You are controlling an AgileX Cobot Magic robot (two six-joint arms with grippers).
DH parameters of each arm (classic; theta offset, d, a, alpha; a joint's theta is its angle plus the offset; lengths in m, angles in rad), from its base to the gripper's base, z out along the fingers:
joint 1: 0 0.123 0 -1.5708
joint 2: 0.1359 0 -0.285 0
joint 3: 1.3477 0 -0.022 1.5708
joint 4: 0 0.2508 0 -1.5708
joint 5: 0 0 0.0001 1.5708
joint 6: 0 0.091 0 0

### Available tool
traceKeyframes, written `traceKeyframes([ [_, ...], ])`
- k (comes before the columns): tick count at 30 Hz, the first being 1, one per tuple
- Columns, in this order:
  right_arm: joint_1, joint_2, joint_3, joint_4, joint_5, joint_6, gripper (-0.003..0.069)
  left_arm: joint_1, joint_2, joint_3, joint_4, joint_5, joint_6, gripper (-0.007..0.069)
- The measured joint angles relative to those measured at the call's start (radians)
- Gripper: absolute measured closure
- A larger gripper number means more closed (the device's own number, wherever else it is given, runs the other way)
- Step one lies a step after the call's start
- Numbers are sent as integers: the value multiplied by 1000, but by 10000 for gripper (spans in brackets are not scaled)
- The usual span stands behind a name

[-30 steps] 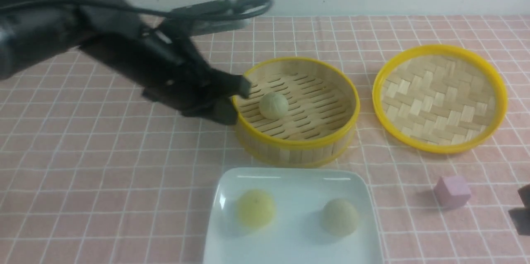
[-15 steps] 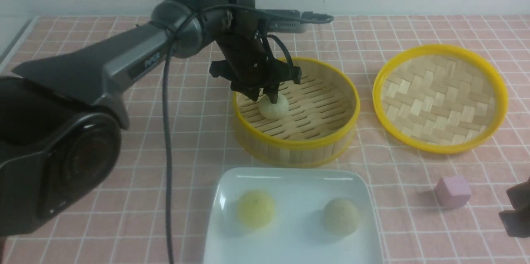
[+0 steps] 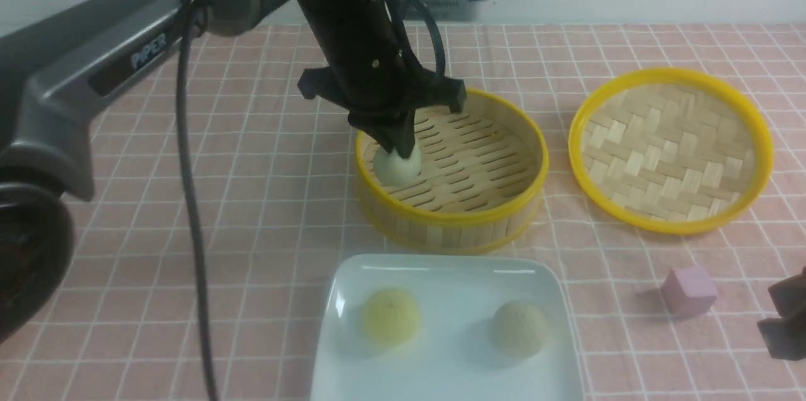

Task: Put the steamed buns into the plate on the pink tablecloth.
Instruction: 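Carry the bun from the bamboo steamer to the plate with the left gripper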

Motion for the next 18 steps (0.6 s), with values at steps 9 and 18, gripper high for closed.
traceKeyframes([
  [9,0,0,13,11,-6,0,641,-177,-38,373,-56,-176,-39,596],
  [18,0,-24,13,35,26,-2,636,-180,-39,421,-52,-267,-116,468],
])
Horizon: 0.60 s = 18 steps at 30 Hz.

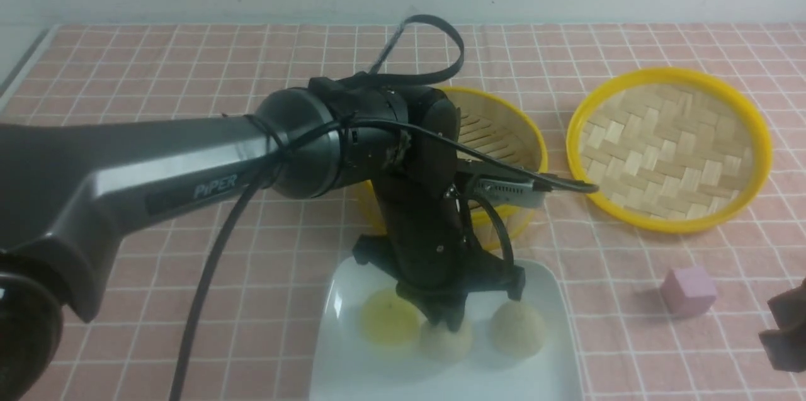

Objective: Put the steamed buns into the plate on the pink tablecloth.

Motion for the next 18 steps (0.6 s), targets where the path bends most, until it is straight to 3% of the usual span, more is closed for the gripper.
traceKeyframes([
  [2,0,-24,-3,10,22,-4,643,0,0,0,4,-1,-13,434],
  [7,0,-238,-20,36,186,-7,662,0,-21,0,39,-7,-35,244],
  [11,0,-388,-11,49,220,23,662,0,-38,0,41,-23,-36,192],
  [14,0,-541,79,120,69,26,662,0,-45,0,41,-31,-31,176],
  [18,0,-640,260,155,-196,-108,662,0,-47,0,41,-33,-28,174],
])
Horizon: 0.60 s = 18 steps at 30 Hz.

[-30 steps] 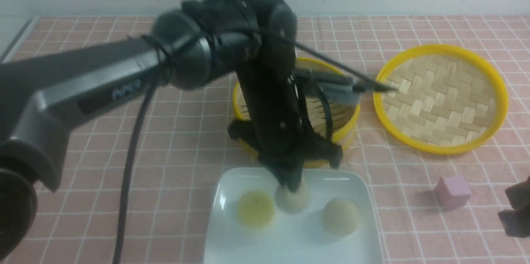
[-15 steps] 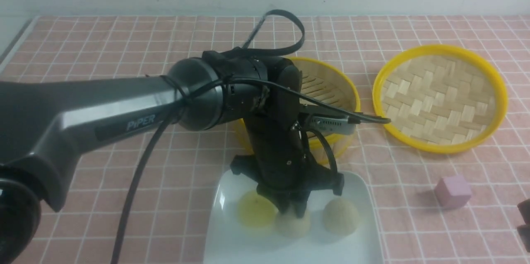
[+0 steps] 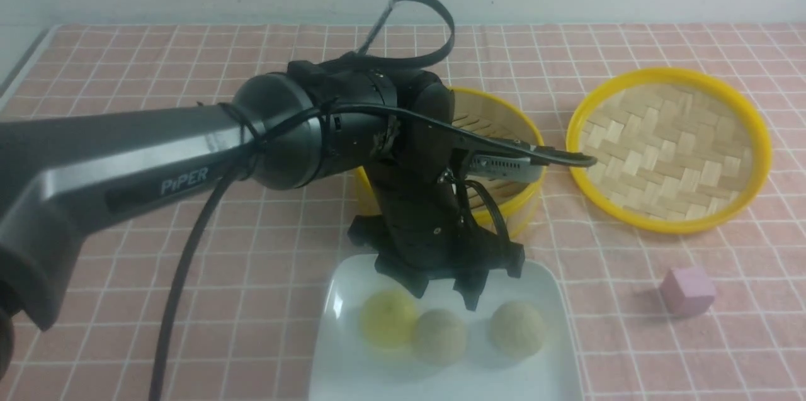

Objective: Put the steamed buns into the plate on the pink tablecloth.

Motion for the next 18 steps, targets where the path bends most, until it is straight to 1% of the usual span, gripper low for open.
traceKeyframes([
  [3,0,-11,102,14,-151,-87,662,0,0,0,1,0,0,174],
  [7,0,-12,159,19,-259,-120,659,0,0,0,1,0,0,174],
  [18,0,-12,167,20,-278,-120,643,0,0,0,1,-50,-1,174],
])
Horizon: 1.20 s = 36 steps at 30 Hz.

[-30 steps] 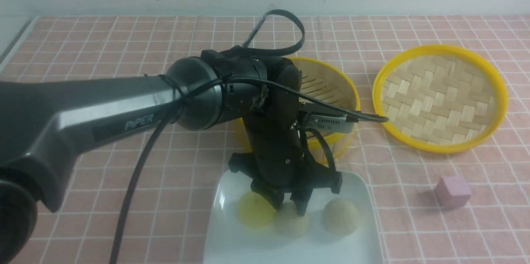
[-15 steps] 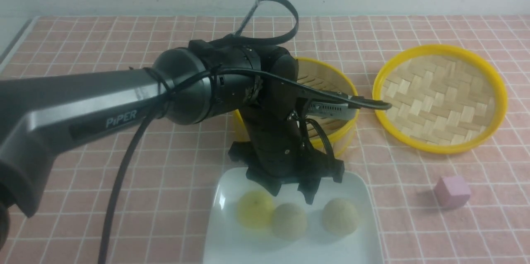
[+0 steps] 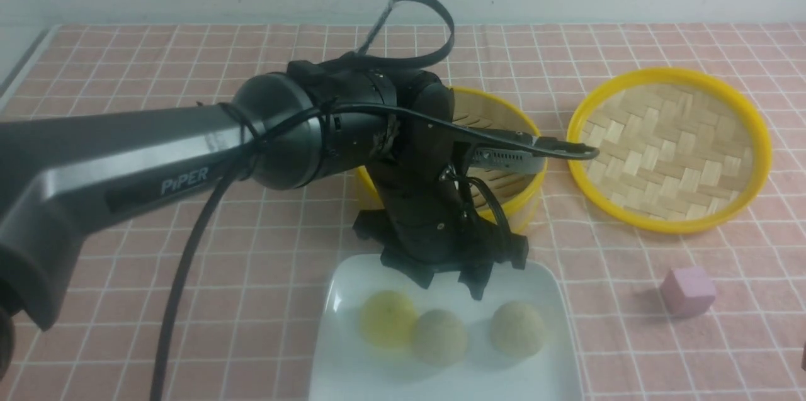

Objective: Put the steamed buns into the plate on the pink tablecloth.

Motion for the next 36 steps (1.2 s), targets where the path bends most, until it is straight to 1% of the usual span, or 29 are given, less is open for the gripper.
traceKeyframes([
  [5,0,0,0,0,0,0,632,0,0,0,-11,1,-6,179],
  [9,0,-13,7,0,-2,0,629,0,-9,0,-9,13,-59,198],
  [12,-25,-75,56,0,-39,0,626,0,-38,0,30,18,-93,224],
  [13,-69,-102,96,0,-73,0,623,0,-54,0,56,20,-101,239],
  [14,-69,-105,102,0,-77,0,622,0,-56,0,56,20,-101,242],
  [15,-123,-139,156,0,-105,0,620,0,-74,0,82,23,-108,264],
  [16,-151,-153,176,0,-112,0,619,0,-86,0,95,25,-115,274],
  [18,-234,-208,249,0,-125,0,616,0,-131,0,127,42,-137,325],
  [19,-241,-208,255,0,-125,0,616,0,-135,0,129,44,-139,330],
  [21,-320,-244,315,0,-126,0,614,0,-203,1,156,86,-165,401],
  [22,-320,-245,319,0,-126,0,614,0,-210,1,156,90,-166,407],
  [23,-373,-251,353,0,-116,0,611,0,-269,1,182,122,-171,461],
  [26,-449,-252,367,0,-116,0,608,0,-401,1,256,179,-175,536],
  [28,-480,-252,368,0,-122,0,607,0,-494,1,308,233,-177,579],
  [31,-503,-252,370,0,-127,0,601,0,-620,21,368,316,-179,618],
  [33,-506,-252,370,0,-127,0,598,0,-676,51,376,329,-179,624],
  [36,-508,-252,370,0,-127,0,596,0,-837,196,392,297,-179,625],
])
